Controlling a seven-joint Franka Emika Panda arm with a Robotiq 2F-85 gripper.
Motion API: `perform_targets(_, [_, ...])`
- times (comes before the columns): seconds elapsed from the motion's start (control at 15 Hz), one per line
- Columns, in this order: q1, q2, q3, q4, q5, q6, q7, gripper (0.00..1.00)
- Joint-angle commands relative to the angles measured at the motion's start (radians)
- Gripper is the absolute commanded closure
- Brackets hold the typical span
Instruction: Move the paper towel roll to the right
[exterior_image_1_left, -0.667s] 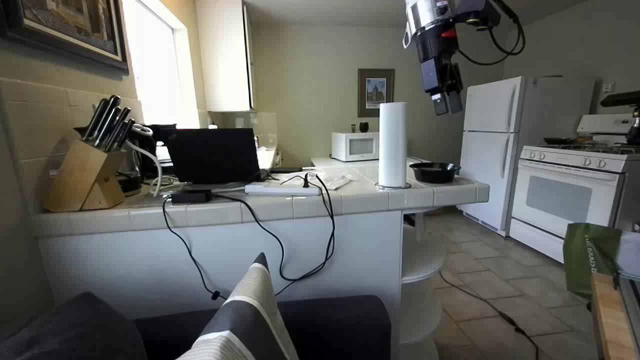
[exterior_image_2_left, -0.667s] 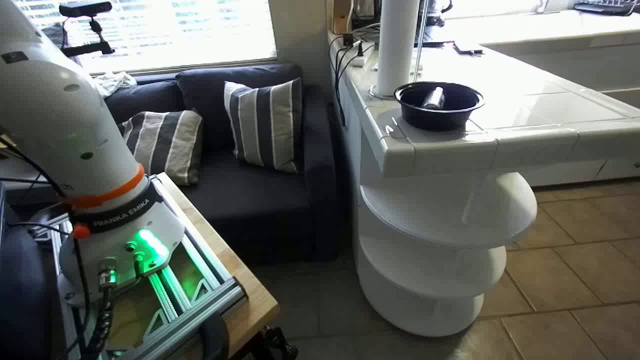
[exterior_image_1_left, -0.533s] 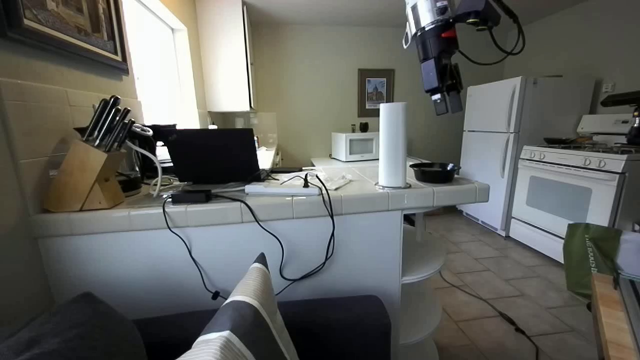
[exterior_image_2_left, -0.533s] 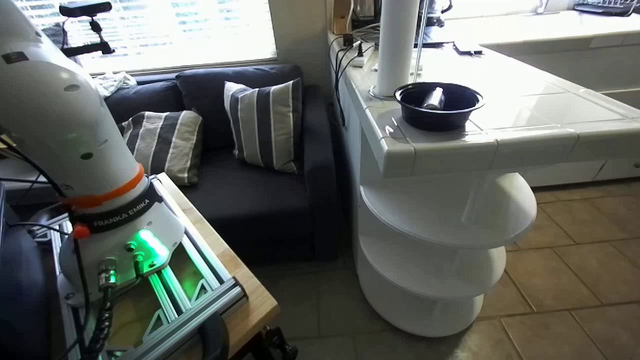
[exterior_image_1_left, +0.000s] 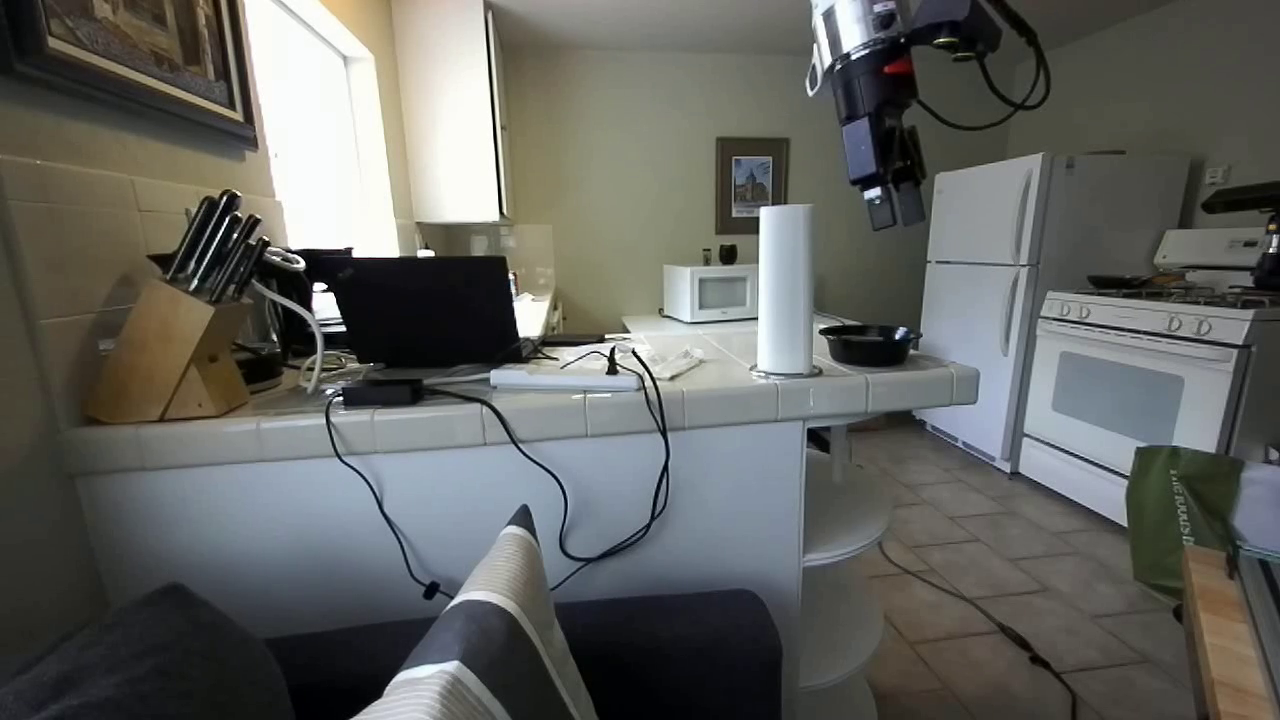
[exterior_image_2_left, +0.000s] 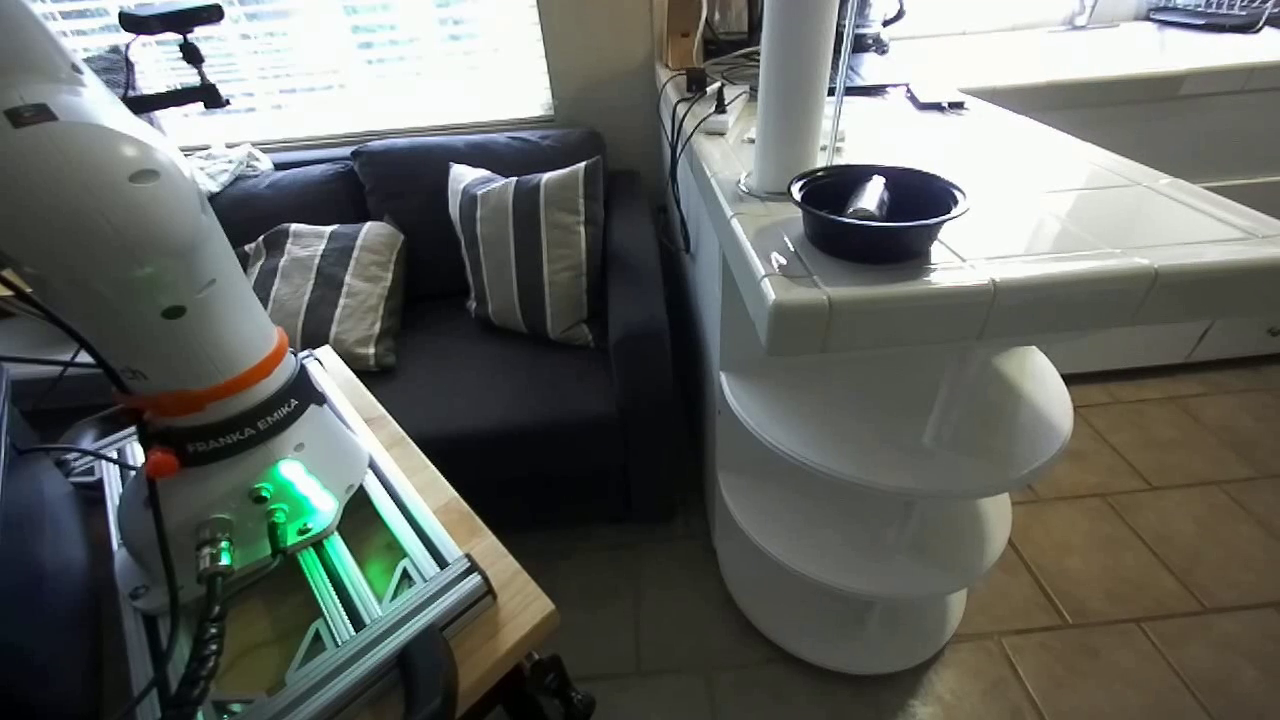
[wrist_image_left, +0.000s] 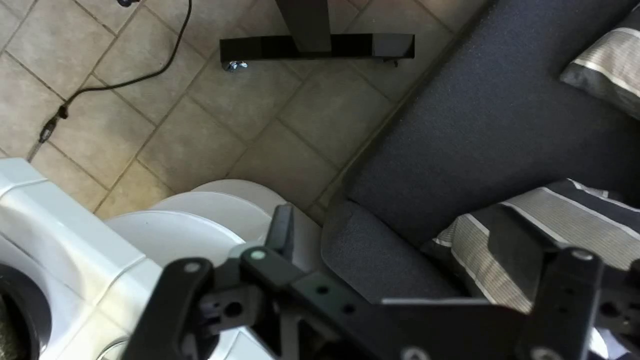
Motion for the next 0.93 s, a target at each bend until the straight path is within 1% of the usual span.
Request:
perform_targets(0.0, [0.003, 0.008, -0.031, 0.025, -0.032, 0.05, -0.072, 0.0])
perform_targets(0.07, [-0.001, 0.012, -0.041, 0.034, -0.043, 0.071, -0.104, 0.0])
perform_targets(0.2, [-0.003, 0.016, -0.071, 0.049, -0.057, 0.121, -0.211, 0.0])
perform_targets(0.33, [-0.004, 0.02, -0.107, 0.059, -0.07, 0.183, -0.358, 0.0])
perform_targets(0.4, [-0.008, 0.03, -0.125, 0.075, -0.096, 0.189, -0.432, 0.0])
perform_targets(0.47, [-0.009, 0.035, -0.143, 0.084, -0.095, 0.21, -0.502, 0.0])
perform_targets(0.73, [-0.022, 0.081, -0.211, 0.15, -0.136, 0.232, -0.792, 0.0])
perform_targets(0.87, [-0.028, 0.113, -0.24, 0.199, -0.14, 0.218, -0.936, 0.0])
